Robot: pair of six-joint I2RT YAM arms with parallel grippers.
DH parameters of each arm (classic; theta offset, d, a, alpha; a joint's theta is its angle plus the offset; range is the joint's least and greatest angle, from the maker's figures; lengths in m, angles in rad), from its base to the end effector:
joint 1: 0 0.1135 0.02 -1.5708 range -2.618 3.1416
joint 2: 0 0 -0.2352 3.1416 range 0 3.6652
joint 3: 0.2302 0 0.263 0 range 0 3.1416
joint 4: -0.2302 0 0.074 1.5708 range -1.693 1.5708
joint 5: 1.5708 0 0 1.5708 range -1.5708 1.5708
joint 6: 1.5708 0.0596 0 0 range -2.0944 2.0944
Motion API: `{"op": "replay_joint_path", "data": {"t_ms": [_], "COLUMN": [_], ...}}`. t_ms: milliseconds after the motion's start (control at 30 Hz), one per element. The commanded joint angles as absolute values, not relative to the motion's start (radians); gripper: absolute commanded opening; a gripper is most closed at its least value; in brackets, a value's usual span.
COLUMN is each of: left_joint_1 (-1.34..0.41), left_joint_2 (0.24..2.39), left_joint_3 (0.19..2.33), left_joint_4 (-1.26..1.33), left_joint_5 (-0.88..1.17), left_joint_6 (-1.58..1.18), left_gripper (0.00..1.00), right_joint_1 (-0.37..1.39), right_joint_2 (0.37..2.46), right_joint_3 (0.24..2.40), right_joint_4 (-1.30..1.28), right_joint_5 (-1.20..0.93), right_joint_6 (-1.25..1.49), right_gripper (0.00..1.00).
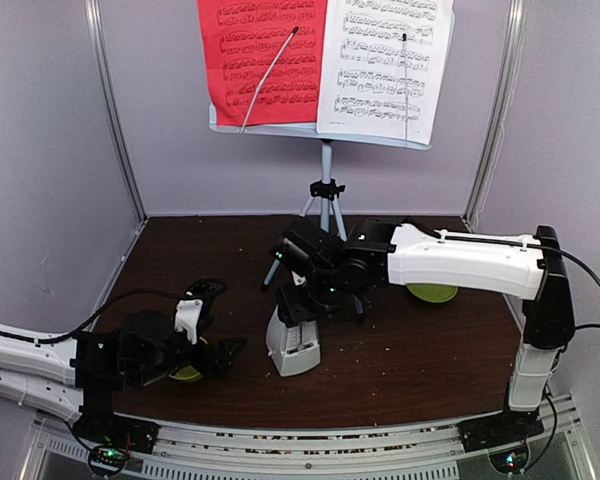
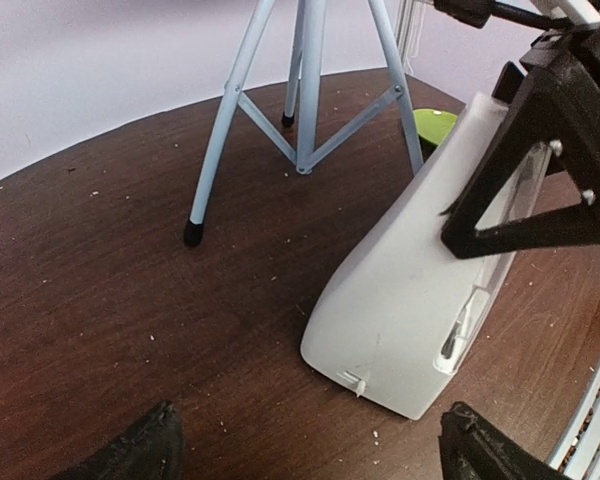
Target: Set up the instrument practice props
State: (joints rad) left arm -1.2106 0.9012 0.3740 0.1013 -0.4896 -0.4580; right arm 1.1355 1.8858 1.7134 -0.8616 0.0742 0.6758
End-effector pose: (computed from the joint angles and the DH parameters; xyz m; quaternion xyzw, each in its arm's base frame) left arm 0.1111 -0.2155 0.1686 0.1776 0.8067 -0.2525 0.5039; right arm 0.1827 0.3823 0.2377 -0.2099 0.9404 0.1864 0.1917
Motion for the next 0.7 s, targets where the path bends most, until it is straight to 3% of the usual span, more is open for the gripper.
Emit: {"op": "replay_joint_path", "data": {"t_ms": [0, 300, 667], "left_joint_1": [-1.206, -1.206, -1.206], "left_joint_2": [0.928, 1.0, 1.12], "left_joint_3": [0.433, 0.531, 0.68], "left_joint_4": [0.135, 0.121, 0.047], "left_joint_5": [-0.476, -0.363, -0.306], "left_joint_6": [-0.4, -0.266, -0.313], "left_gripper": [0.91, 0.94, 0.93], "right_joint_1": [1.156, 1.155, 1.044], "right_joint_2": [1.87, 1.799, 1.507], "right_joint_3": [1.788, 1.706, 1.291], "right_joint_4": [-0.855, -0.733, -0.472], "right_joint_5": [0.13, 0.048, -0.033], "right_joint_6": [0.67, 0.686, 0.79], "right_gripper": [0.61, 0.85, 0.9]}}
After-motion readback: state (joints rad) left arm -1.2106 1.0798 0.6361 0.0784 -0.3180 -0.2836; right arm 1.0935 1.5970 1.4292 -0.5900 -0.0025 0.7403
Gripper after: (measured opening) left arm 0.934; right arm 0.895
